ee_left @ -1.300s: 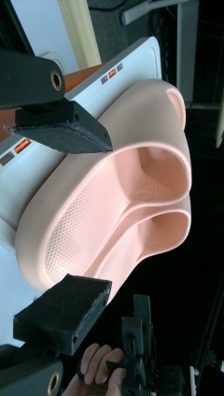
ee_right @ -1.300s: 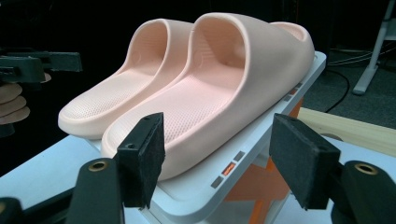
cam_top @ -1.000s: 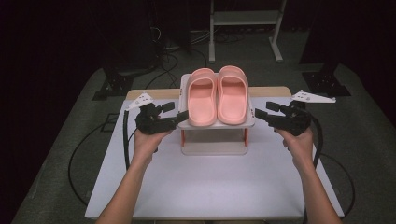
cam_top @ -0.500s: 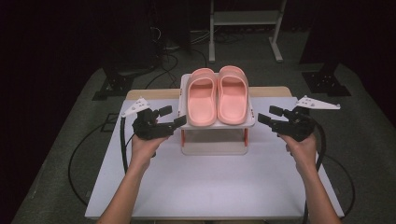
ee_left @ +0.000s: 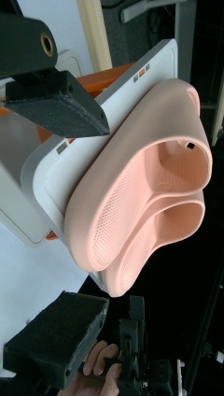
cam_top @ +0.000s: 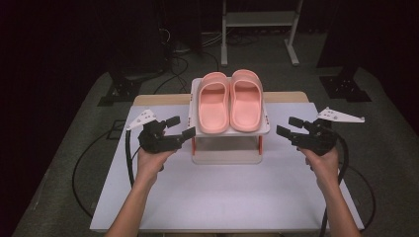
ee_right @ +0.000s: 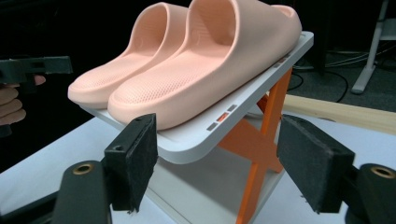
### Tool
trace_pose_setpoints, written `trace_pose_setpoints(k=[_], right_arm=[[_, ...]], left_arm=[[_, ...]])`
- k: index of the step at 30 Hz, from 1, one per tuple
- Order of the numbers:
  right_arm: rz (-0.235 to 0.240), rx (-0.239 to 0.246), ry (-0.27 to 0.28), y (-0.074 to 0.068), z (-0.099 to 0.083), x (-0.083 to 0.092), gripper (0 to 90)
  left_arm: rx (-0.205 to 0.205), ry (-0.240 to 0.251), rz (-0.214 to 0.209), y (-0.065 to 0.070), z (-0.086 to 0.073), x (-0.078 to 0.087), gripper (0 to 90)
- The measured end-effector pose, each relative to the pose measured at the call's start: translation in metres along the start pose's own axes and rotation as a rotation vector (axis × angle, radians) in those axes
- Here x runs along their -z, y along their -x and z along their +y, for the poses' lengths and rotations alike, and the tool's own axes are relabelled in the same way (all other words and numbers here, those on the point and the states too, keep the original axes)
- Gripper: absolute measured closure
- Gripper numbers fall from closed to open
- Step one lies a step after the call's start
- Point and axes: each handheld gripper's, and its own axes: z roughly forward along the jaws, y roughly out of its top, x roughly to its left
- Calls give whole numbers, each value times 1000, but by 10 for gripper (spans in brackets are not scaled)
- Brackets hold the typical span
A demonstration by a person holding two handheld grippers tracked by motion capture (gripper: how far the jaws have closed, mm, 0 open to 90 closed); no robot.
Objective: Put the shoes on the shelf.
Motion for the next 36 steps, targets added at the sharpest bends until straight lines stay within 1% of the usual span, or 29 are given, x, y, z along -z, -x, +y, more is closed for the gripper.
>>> trace_pose_setpoints(k=[2,3,5,8,12,15,16,23,25,27,28,29,31,33,36], right_arm=[[1,-1,9,0,-1,1,285],[5,0,9,0,-2,2,289],[16,-11,2,1,-3,3,292],[14,-2,-5,1,-7,4,291],[17,-12,-8,3,-13,6,291],[16,-21,-12,4,-17,7,291],[15,-26,-13,4,-19,7,291],[18,-38,-24,6,-28,9,287],[31,-42,-27,7,-31,9,304],[38,-52,-29,9,-34,10,297],[38,-50,-25,10,-35,10,294],[38,-51,-34,10,-36,11,287],[38,-50,-26,10,-38,11,287],[39,-52,-26,10,-40,12,285],[34,-54,-31,10,-44,12,283]], left_arm=[[6,3,0,0,-2,1,141],[2,0,1,0,-3,2,141],[6,-1,6,0,-5,3,141],[11,-5,9,-1,-9,6,141],[18,-8,14,-2,-14,9,132],[23,-7,5,-1,-17,10,130],[17,-11,7,0,-17,11,130],[13,-13,0,4,-23,10,113],[12,-12,0,5,-25,10,108],[4,-18,3,6,-27,10,107],[4,-16,4,7,-28,11,105],[0,-17,4,7,-28,11,104],[-5,-18,6,7,-30,11,103],[5,-11,4,7,-33,12,101],[6,-12,5,7,-37,12,98]])
